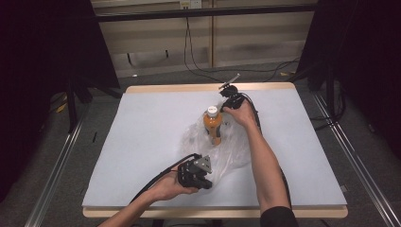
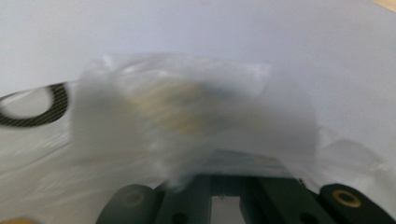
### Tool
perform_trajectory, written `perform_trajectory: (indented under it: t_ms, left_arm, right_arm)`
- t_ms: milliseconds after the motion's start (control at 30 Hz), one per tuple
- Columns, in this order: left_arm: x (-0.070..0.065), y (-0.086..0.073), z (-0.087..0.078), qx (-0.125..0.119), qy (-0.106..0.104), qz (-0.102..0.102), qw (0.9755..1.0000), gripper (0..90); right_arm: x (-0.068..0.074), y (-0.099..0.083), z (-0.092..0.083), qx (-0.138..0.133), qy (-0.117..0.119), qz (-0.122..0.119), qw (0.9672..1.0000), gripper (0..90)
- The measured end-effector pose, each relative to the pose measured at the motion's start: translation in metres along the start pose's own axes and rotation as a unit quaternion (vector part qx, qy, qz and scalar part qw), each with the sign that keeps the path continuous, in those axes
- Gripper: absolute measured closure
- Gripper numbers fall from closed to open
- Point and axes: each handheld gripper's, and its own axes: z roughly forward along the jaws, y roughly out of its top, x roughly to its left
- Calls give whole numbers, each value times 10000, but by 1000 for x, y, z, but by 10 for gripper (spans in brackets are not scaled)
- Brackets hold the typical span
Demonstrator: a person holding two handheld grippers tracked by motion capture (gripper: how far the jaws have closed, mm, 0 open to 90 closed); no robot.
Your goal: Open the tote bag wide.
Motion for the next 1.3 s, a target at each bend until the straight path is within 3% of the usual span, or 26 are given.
perform_trajectory:
  t_ms: [67,100,133,167,233,300,333,533,633,700,767,800,967,1033,1100,1133,1167,1267,1300]
  left_arm:
    - [6,-2,-2,-145,17,-181,9997,900]
    - [11,-3,-5,-162,-107,-218,9996,900]
    - [15,-4,-9,-300,86,-317,9990,900]
    - [15,-4,-9,-300,86,-317,9990,900]
    - [17,-4,-14,-544,130,-389,9977,900]
    - [18,-3,-21,-543,98,-386,9977,900]
    - [17,-3,-23,-666,248,-412,9966,900]
    - [24,1,-42,-938,405,-514,9934,900]
    - [27,3,-52,-1091,497,-534,9914,900]
    - [30,3,-58,-1086,530,-508,9914,899]
    - [32,4,-63,-1191,582,-559,9896,897]
    - [34,5,-65,-1275,580,-572,9885,896]
    - [47,20,-79,-1460,798,-558,9845,900]
    - [57,27,-82,-1408,887,-563,9844,900]
    - [70,31,-79,-1107,1094,-536,9864,900]
    - [85,30,-71,-1002,1168,-679,9858,900]
    - [85,30,-71,-1002,1168,-679,9858,900]
    - [105,21,-51,-379,1352,-862,9863,900]
    - [111,16,-45,-306,1418,-974,9846,900]
  right_arm:
    - [2,-3,-8,-210,179,-6,9996,900]
    - [2,-5,-15,-397,283,-10,9988,900]
    - [3,-6,-20,-473,324,-10,9984,900]
    - [3,-6,-20,-473,324,-10,9984,900]
    - [5,-9,-34,-669,441,-110,9967,900]
    - [7,-10,-43,-858,556,-120,9947,900]
    - [8,-11,-48,-903,579,-128,9942,900]
    - [15,-15,-74,-1253,681,-288,9894,900]
    - [19,-20,-87,-1284,614,-378,9891,900]
    - [19,-25,-95,-1326,666,-418,9880,900]
    - [20,-31,-101,-1353,753,-461,9869,900]
    - [21,-34,-103,-1301,852,-494,9866,900]
    - [35,-48,-98,-990,900,-794,9878,900]
    - [38,-52,-90,-879,901,-814,9887,900]
    - [38,-56,-83,-821,937,-805,9889,900]
    - [38,-58,-79,-790,954,-792,9891,900]
    - [38,-58,-79,-790,954,-792,9891,900]
    - [38,-67,-63,-558,941,-849,9904,900]
    - [36,-73,-58,-457,960,-771,9913,900]
